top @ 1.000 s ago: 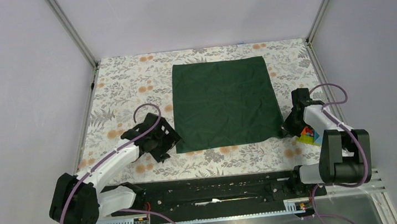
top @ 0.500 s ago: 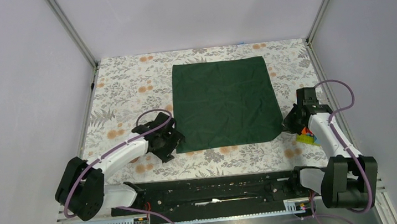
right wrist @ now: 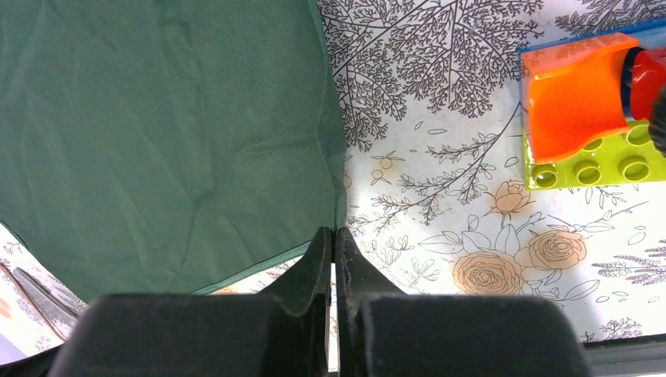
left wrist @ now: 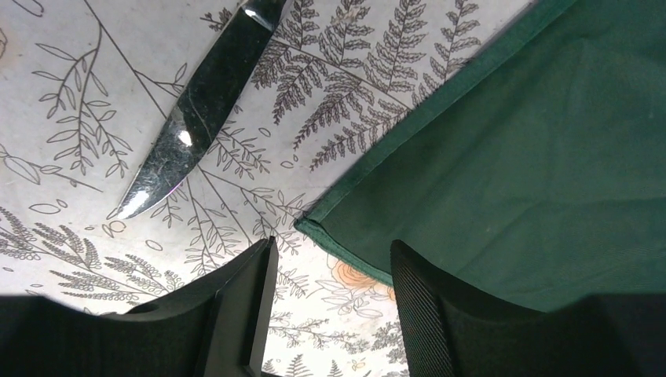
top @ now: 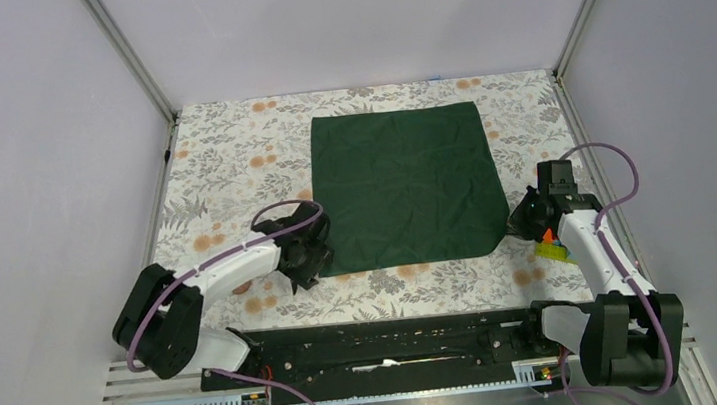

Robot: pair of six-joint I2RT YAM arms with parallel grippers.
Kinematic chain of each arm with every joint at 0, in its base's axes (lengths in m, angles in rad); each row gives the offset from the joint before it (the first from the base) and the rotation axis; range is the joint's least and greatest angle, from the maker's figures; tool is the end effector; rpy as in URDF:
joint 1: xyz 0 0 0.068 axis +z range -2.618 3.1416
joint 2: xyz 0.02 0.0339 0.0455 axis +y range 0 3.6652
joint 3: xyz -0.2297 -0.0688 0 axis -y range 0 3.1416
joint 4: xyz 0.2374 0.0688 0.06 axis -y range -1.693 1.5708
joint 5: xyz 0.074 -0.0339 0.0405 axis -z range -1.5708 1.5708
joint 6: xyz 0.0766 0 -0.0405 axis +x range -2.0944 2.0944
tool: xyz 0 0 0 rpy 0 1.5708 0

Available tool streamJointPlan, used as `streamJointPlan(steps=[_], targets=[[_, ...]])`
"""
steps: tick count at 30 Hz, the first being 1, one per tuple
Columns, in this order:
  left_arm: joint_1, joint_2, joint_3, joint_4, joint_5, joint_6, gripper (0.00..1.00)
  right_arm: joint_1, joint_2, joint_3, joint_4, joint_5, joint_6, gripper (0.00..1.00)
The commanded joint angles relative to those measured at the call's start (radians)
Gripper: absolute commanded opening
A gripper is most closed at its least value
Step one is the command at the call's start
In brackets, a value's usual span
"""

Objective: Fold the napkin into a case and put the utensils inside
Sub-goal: Pick up the flattened napkin from the center of the board.

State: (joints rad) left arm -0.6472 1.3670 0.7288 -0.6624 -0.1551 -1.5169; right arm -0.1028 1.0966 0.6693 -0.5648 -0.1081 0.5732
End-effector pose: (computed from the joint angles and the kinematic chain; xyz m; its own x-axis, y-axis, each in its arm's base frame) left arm 0.1985 -0.1352 0.1010 -0.6034 -0.7806 -0.1630 -0.7374 0.6240 -0.2585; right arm 0.2377 -0.0162 0.1484 -0.6762 0.6118 -0.4105 0.4880 0.7894 0.3725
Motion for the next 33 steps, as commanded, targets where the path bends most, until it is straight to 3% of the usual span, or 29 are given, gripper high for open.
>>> streamJointPlan(steps=[1, 10, 16, 24, 33], targets=[[-0.015, 0.063, 0.075, -0.07, -0.037, -0.087, 0.58, 0.006, -0.018, -0.01, 0.02, -0.011, -0.024, 0.0], [-0.032, 0.145, 0.154, -0.155, -0.075, -0.086, 0.43, 0.007, -0.019, -0.017, 0.031, -0.004, -0.027, 0.0], [-0.041, 0.137, 0.168, -0.204, -0.108, -0.086, 0.43, 0.006, -0.015, -0.022, 0.043, -0.002, -0.027, 0.0], [-0.042, 0.19, 0.186, -0.204, -0.092, -0.076, 0.51, 0.006, -0.013, -0.028, 0.049, -0.002, -0.028, 0.0], [-0.04, 0.255, 0.184, -0.178, -0.085, -0.069, 0.48, 0.007, -0.019, -0.029, 0.049, -0.002, -0.028, 0.0]])
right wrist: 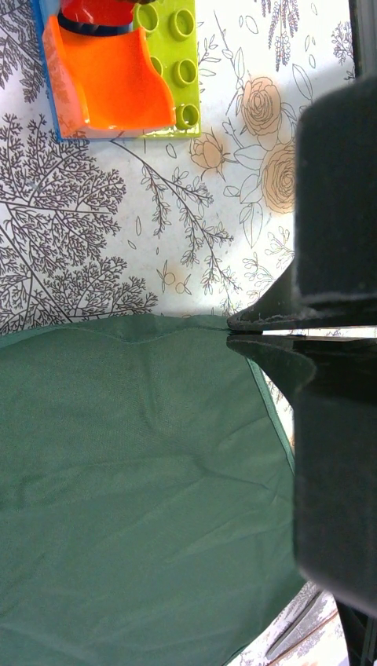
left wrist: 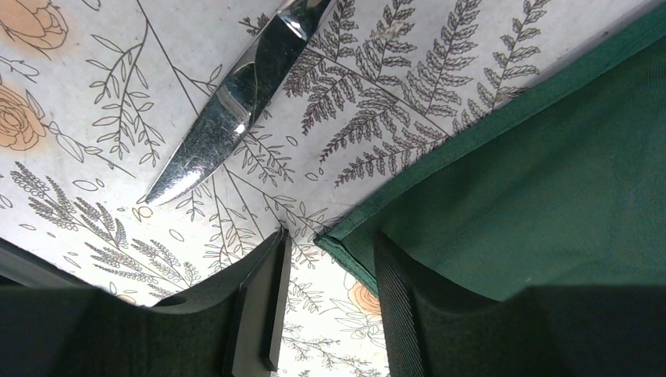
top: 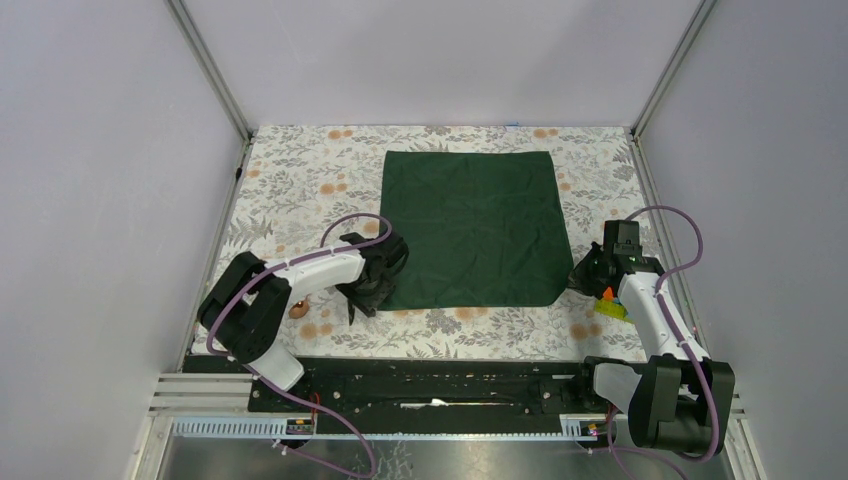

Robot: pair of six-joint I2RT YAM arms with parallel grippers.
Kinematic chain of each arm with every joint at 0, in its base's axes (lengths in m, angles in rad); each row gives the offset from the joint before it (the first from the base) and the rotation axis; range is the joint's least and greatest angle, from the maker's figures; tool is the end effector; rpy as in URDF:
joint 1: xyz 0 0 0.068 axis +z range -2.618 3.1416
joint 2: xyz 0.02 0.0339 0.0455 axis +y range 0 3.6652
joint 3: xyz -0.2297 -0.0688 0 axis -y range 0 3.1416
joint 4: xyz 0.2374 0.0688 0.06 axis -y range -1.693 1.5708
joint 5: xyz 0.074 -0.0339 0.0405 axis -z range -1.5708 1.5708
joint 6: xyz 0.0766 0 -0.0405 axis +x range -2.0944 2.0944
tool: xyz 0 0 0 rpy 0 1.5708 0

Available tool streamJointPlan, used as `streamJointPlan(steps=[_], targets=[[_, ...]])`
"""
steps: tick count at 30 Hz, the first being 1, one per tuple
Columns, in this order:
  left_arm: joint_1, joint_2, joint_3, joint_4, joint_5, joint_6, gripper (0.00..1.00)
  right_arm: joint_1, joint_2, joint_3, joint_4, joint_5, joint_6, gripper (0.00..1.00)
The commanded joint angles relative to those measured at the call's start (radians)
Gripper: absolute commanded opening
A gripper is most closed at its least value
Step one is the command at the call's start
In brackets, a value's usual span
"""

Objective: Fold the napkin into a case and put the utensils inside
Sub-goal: Pick up the flattened napkin from the center of the board.

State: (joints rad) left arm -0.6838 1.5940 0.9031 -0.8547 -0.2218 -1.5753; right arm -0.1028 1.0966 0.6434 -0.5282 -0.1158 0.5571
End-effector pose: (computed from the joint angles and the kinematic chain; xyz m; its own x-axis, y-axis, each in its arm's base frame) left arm 0.2046 -0.1450 0.0894 -0.6085 -0.7625 -0.2198 -0.7777 0.6281 -0.0262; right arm 0.2379 -0.0156 0.1431 -0.6817 0.5983 -0.4210 0.4695 0.7991 0.3754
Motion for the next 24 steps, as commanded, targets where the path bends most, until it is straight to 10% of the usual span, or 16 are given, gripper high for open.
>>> streamJointPlan(steps=[1, 11, 24], targets=[[-0.002, 0.033, 0.01, 0.016, -0.023, -0.01, 0.46, 0.006, -0.018, -0.002, 0.012, 0.005, -0.012, 0.0], [0.004, 0.021, 0.002, 0.031, -0.036, 0.011, 0.02, 0.006, -0.008, 0.015, 0.019, -0.014, -0.024, 0.0], [0.03, -0.226, 0.483, 0.012, -0.19, 0.419, 0.0, 0.006, -0.052, 0.403, 0.02, -0.167, 0.013, 0.0]])
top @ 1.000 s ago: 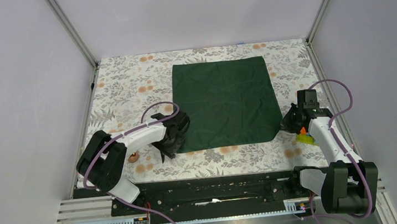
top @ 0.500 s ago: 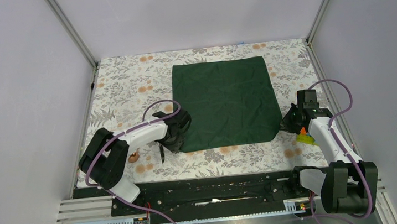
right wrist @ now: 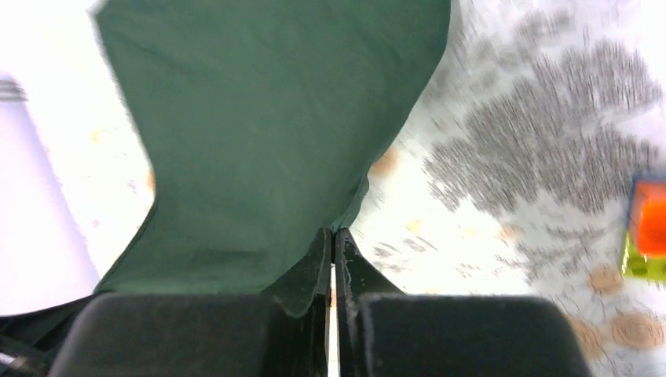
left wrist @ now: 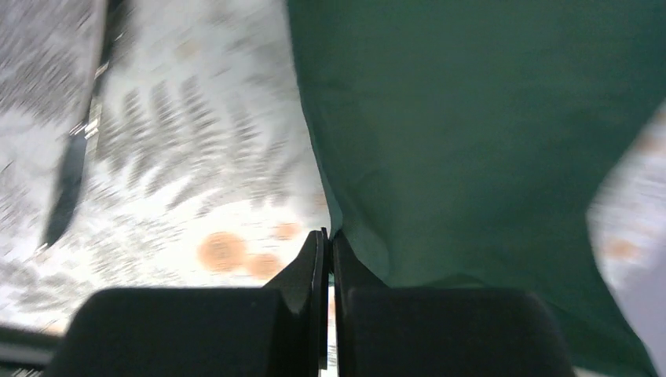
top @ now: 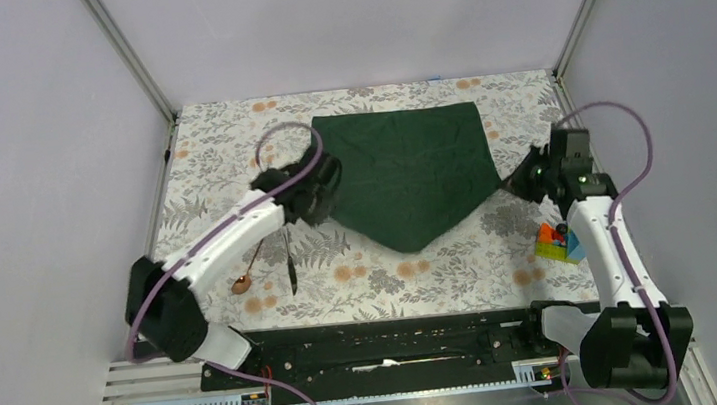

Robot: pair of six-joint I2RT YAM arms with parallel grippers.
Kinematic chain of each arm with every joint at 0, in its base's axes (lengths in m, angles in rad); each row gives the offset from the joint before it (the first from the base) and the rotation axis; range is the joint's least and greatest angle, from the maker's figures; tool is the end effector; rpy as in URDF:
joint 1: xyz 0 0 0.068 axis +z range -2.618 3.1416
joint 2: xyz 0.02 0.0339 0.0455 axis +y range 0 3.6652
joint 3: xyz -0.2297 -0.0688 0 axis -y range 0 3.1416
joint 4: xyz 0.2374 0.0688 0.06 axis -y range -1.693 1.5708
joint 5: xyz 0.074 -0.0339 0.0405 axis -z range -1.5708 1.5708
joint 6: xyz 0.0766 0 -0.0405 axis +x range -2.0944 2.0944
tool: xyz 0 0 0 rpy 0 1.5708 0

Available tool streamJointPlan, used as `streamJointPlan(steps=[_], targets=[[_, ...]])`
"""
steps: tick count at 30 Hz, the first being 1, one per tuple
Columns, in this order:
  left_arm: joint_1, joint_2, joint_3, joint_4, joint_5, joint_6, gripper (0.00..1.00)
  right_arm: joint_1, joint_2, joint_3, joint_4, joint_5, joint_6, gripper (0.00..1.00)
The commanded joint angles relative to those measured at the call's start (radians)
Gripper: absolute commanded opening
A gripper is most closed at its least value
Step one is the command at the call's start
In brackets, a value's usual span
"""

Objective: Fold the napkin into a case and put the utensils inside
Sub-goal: Pick up the flattened napkin from the center of the board, then flatten the napkin at the center of the board.

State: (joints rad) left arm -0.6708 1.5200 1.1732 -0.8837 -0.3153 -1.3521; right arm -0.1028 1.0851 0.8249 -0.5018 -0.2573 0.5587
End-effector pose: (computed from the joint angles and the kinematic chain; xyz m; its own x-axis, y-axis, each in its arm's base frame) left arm 0.2505 -0.1685 0.1802 -0.6580 -0.6626 -0.3578 -0.6102 0.7475 -0.2624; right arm 0.2653 -0.0078 0.2113 -0.6268 0.5800 -0.5203 0.2929 0.7942 0.5325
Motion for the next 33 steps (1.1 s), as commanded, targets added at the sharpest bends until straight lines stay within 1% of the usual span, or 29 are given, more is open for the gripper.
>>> streamJointPlan(steps=[1, 5, 7, 9, 11, 14, 16, 18, 20, 24, 26, 28, 30, 33], targets=[[0.023, -0.177, 0.265, 0.058, -0.092, 0.252, 0.0, 0.006, -0.047, 0.271, -0.034, -0.018, 0.004, 0.0], [0.027, -0.268, 0.46, 0.149, 0.003, 0.422, 0.0, 0.007, -0.142, 0.444, -0.085, -0.032, -0.006, 0.0], [0.027, -0.323, 0.512, 0.213, 0.083, 0.473, 0.0, 0.006, -0.195, 0.528, -0.102, -0.029, 0.002, 0.0], [0.026, -0.394, 0.509, 0.315, 0.156, 0.496, 0.0, 0.006, -0.231, 0.618, -0.132, -0.026, 0.002, 0.0], [0.025, -0.466, 0.479, 0.403, 0.192, 0.498, 0.0, 0.006, -0.25, 0.706, -0.174, -0.005, -0.005, 0.0], [0.025, -0.534, 0.449, 0.455, 0.185, 0.49, 0.0, 0.006, -0.266, 0.791, -0.19, 0.023, -0.006, 0.0], [0.026, -0.535, 0.449, 0.462, 0.17, 0.495, 0.0, 0.006, -0.263, 0.817, -0.184, 0.043, 0.0, 0.0], [0.025, -0.517, 0.451, 0.462, 0.149, 0.504, 0.0, 0.007, -0.253, 0.811, -0.151, 0.063, 0.001, 0.0], [0.026, -0.487, 0.453, 0.449, 0.095, 0.505, 0.0, 0.006, -0.224, 0.804, -0.119, 0.092, 0.01, 0.0], [0.029, -0.392, 0.467, 0.424, -0.056, 0.552, 0.0, 0.006, -0.092, 0.766, -0.042, 0.128, 0.014, 0.0], [0.048, -0.326, 0.475, 0.414, -0.133, 0.573, 0.0, 0.007, -0.016, 0.736, 0.008, 0.145, 0.02, 0.0], [0.108, -0.26, 0.452, 0.442, -0.128, 0.577, 0.0, 0.006, 0.071, 0.716, 0.065, 0.146, 0.024, 0.0], [0.195, -0.184, 0.426, 0.473, -0.069, 0.554, 0.0, 0.006, 0.175, 0.718, 0.119, 0.137, 0.025, 0.0], [0.303, -0.03, 0.419, 0.507, 0.026, 0.52, 0.0, 0.006, 0.337, 0.728, 0.21, 0.125, 0.018, 0.0]])
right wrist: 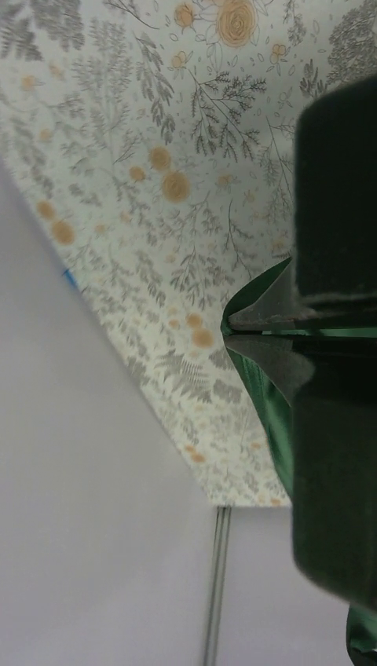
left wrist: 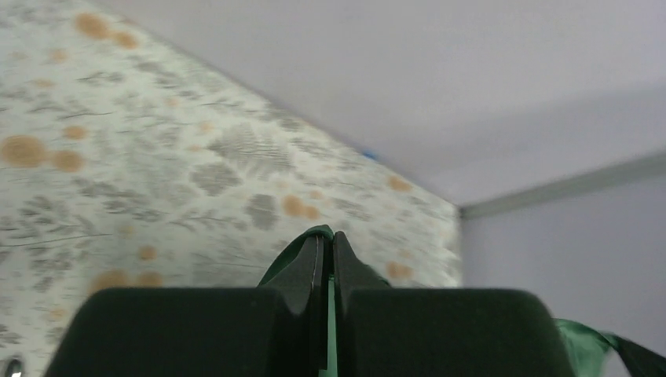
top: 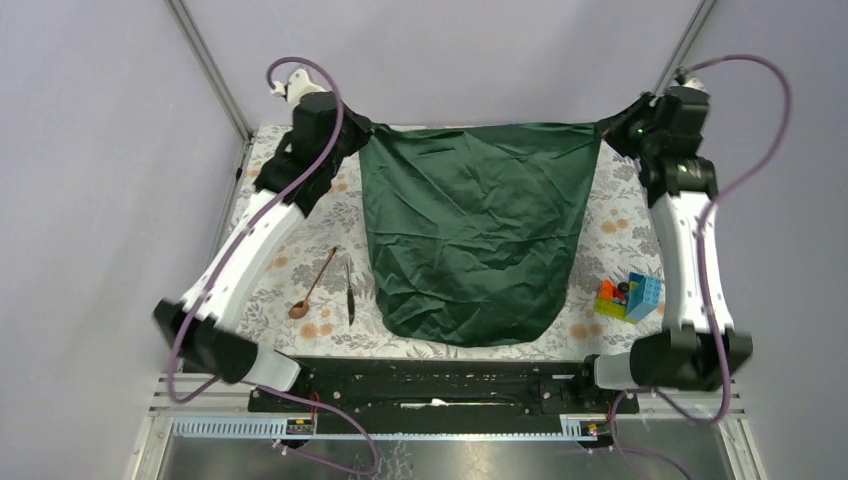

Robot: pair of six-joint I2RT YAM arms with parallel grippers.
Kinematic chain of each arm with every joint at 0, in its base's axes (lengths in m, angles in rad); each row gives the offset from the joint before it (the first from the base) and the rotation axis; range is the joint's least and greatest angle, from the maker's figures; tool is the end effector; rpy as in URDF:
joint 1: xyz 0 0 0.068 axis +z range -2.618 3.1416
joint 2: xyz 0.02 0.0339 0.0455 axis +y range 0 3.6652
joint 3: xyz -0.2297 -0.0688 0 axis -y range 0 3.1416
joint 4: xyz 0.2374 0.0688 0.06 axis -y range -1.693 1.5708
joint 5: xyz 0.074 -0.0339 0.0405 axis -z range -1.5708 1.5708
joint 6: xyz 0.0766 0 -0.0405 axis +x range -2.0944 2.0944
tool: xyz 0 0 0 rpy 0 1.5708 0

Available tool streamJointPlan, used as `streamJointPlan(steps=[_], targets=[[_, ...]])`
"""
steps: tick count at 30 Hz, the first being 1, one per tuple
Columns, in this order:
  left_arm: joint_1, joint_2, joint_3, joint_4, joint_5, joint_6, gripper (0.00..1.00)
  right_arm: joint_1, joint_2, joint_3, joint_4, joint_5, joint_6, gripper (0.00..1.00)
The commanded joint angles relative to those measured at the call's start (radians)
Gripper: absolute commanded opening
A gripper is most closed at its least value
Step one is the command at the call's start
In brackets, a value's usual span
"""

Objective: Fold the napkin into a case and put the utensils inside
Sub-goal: Flatten the napkin at the center of the board, then fold and flatten the napkin at the center of the board.

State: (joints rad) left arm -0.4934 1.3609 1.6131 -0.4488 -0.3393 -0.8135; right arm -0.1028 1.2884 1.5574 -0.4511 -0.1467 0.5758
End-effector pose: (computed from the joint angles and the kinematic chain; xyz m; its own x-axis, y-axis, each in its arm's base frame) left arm 0.3031 -0.1341 0.4269 -0.2338 -0.6523 -0.7210 -0.0157 0.7440 -0.6680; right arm 0.3157 -0.0213 0.4279 -0.1737 0.5594 -0.8105 0.0633 0.8276 0.5577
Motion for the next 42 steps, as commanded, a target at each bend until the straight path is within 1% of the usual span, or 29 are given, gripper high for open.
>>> streamJointPlan(steps=[1, 5, 7, 11, 14, 17, 20, 22, 26, 28, 31, 34, 36, 38, 42], targets=[[0.149, 0.176, -0.025, 0.103, 0.081, -0.022, 0.0, 0.007, 0.195, 0.008, 0.175, 0.013, -0.005, 0.0], [0.211, 0.362, -0.006, 0.191, 0.133, -0.015, 0.0, 0.007, 0.439, 0.104, 0.214, -0.027, -0.019, 0.0], [0.231, 0.452, 0.005, 0.246, 0.189, -0.01, 0.0, 0.007, 0.546, 0.14, 0.243, -0.047, -0.015, 0.0], [0.256, 0.612, 0.067, 0.274, 0.269, -0.008, 0.0, 0.01, 0.728, 0.247, 0.259, -0.112, -0.01, 0.0], [0.262, 0.69, 0.104, 0.297, 0.331, -0.001, 0.0, 0.009, 0.825, 0.307, 0.254, -0.131, -0.018, 0.0], [0.262, 0.731, 0.12, 0.31, 0.335, 0.006, 0.0, 0.009, 0.887, 0.355, 0.244, -0.14, -0.022, 0.0], [0.265, 0.75, 0.115, 0.316, 0.335, 0.008, 0.0, 0.009, 0.915, 0.371, 0.238, -0.155, -0.016, 0.0], [0.266, 0.751, 0.111, 0.305, 0.362, 0.01, 0.0, 0.009, 0.911, 0.368, 0.232, -0.164, -0.014, 0.0], [0.265, 0.699, 0.069, 0.239, 0.386, 0.003, 0.0, 0.01, 0.856, 0.351, 0.116, -0.141, -0.014, 0.0], [0.263, 0.647, 0.008, 0.192, 0.403, -0.012, 0.0, 0.009, 0.784, 0.254, 0.074, -0.118, -0.016, 0.0], [0.259, 0.55, -0.117, 0.124, 0.43, -0.025, 0.0, 0.005, 0.646, 0.066, -0.002, -0.029, -0.002, 0.0], [0.248, 0.473, -0.224, 0.041, 0.446, -0.02, 0.0, 0.005, 0.483, -0.182, 0.042, 0.013, 0.012, 0.0], [0.239, 0.42, -0.302, 0.017, 0.476, 0.011, 0.0, 0.005, 0.383, -0.294, 0.049, 0.046, 0.008, 0.0], [0.215, 0.357, -0.397, 0.018, 0.465, 0.019, 0.0, 0.005, 0.321, -0.362, 0.042, 0.057, -0.009, 0.0], [0.17, 0.259, -0.546, 0.015, 0.463, 0.014, 0.0, 0.005, 0.259, -0.432, -0.039, 0.088, -0.043, 0.0]])
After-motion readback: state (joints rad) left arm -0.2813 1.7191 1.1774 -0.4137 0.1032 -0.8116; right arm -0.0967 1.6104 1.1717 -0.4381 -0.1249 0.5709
